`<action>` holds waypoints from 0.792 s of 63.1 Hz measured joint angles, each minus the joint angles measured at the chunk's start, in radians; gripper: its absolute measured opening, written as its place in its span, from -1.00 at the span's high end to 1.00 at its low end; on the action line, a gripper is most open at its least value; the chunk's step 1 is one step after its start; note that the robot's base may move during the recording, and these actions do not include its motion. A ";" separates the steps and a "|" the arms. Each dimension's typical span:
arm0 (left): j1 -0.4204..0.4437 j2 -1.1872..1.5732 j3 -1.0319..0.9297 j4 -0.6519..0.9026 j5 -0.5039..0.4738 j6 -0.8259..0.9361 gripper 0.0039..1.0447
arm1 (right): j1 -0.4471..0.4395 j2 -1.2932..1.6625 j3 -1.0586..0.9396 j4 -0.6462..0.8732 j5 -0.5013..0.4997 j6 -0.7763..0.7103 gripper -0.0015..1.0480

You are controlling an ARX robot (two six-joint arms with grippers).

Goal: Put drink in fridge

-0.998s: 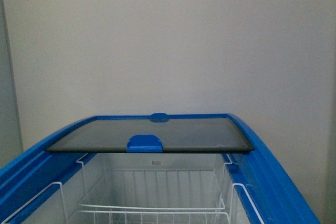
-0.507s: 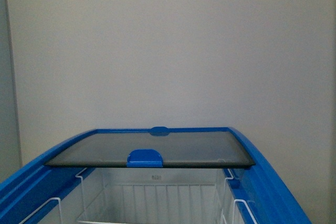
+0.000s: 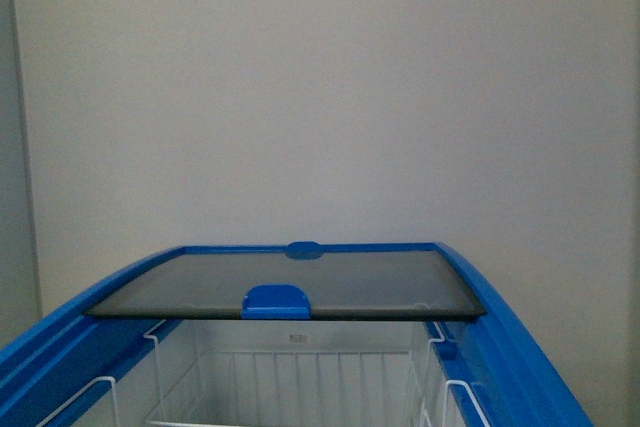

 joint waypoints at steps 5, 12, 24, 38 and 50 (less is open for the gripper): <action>0.000 0.000 0.000 0.000 0.000 0.000 -0.85 | 0.000 -0.022 -0.022 0.000 -0.002 0.000 0.95; 0.000 0.000 0.000 0.000 0.000 0.000 -0.85 | 0.000 -0.026 -0.022 0.003 0.000 -0.001 0.86; 0.000 0.000 0.000 0.000 0.000 0.000 -0.85 | 0.000 -0.027 -0.022 0.003 0.000 -0.001 0.23; 0.000 0.000 0.000 0.000 0.000 0.000 -0.85 | 0.000 -0.027 -0.022 0.003 0.000 -0.001 -0.75; 0.000 0.000 0.000 0.000 0.000 0.000 -0.85 | 0.000 -0.027 -0.022 0.003 0.000 0.000 -0.85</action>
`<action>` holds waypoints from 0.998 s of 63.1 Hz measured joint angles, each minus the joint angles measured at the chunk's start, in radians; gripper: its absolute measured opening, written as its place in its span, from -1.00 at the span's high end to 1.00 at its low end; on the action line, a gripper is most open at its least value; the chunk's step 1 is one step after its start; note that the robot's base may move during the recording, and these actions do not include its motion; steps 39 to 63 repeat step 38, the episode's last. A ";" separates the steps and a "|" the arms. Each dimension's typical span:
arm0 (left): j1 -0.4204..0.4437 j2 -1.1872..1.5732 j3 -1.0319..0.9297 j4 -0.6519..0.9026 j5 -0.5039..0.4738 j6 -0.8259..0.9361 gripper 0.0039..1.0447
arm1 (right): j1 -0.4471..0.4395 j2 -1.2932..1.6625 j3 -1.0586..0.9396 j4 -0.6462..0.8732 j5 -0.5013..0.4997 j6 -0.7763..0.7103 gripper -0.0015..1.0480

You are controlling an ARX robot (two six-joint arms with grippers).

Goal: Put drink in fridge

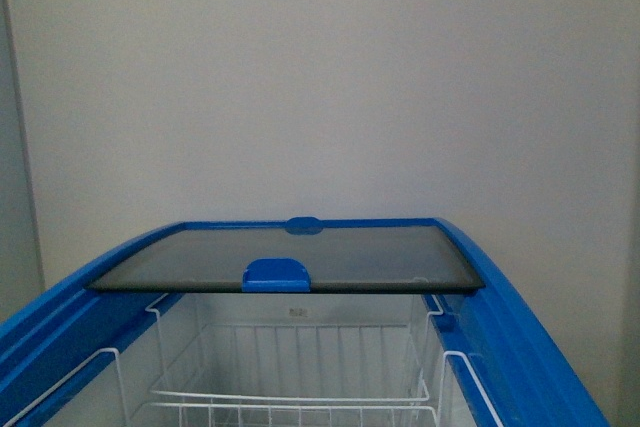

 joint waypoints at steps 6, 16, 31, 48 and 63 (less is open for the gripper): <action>0.000 0.000 0.000 0.000 0.000 0.000 -0.85 | 0.000 0.000 0.000 0.000 0.000 0.000 -0.85; 0.000 0.000 0.000 0.000 0.000 0.000 -0.85 | 0.000 0.000 0.000 0.000 0.000 0.000 -0.85; 0.000 0.000 0.000 0.000 0.000 0.000 -0.85 | 0.000 0.000 0.000 0.000 0.000 0.000 -0.85; 0.000 0.000 0.000 0.000 0.000 0.000 -0.85 | 0.000 0.000 0.000 0.000 0.000 0.000 -0.85; 0.000 0.000 0.000 0.000 0.000 0.000 -0.85 | 0.000 0.000 0.000 0.000 0.000 0.000 -0.85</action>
